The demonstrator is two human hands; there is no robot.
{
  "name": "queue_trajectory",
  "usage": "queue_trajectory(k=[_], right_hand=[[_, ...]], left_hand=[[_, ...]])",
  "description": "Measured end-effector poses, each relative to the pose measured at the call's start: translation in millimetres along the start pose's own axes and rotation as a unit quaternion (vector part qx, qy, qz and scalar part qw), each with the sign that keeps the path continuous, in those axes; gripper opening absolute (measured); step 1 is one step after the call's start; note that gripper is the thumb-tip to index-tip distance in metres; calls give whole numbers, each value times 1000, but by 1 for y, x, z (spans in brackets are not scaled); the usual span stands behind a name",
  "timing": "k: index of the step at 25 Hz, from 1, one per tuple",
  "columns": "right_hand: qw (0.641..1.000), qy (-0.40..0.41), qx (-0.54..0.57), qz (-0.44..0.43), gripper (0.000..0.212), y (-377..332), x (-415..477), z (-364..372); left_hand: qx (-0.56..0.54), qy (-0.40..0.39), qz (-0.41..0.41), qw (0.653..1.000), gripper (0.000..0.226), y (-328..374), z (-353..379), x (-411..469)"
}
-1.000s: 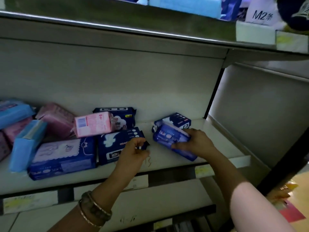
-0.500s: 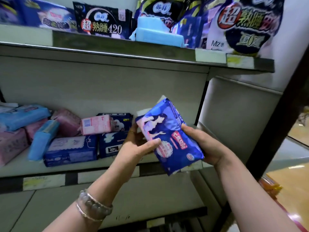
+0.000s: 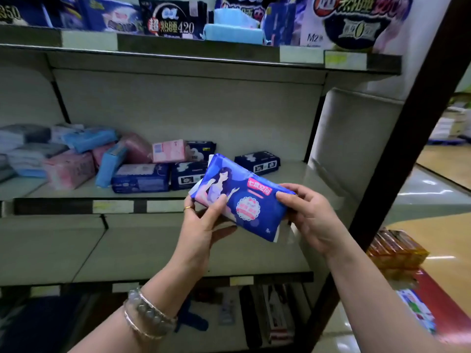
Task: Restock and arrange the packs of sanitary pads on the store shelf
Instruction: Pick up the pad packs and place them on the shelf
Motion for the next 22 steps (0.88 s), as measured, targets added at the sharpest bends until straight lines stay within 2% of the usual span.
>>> queue_trajectory(k=[2, 8, 11, 17, 22], right_hand=[[999, 14, 41, 5, 34, 4, -8, -4], [994, 64, 89, 0, 25, 12, -19, -1], [991, 74, 110, 6, 20, 24, -21, 10], [987, 89, 128, 29, 49, 53, -12, 53], [985, 73, 139, 66, 38, 85, -7, 119]], left_hand=[[16, -1, -12, 1000, 26, 3, -2, -12], [57, 24, -21, 998, 32, 10, -18, -31], [52, 29, -39, 997, 27, 6, -33, -37], [32, 44, -50, 997, 12, 6, -88, -43], [13, 61, -62, 996, 7, 15, -157, -45]])
Point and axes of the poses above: each hand's wrist, its own x-axis towards the middle knuckle, its own z-axis out of the palm, y = z × x, the point moved 7 cm from there along x, towards the middle knuckle, and after that the axes turned 5 degrees about x, right-handed, at the moved point
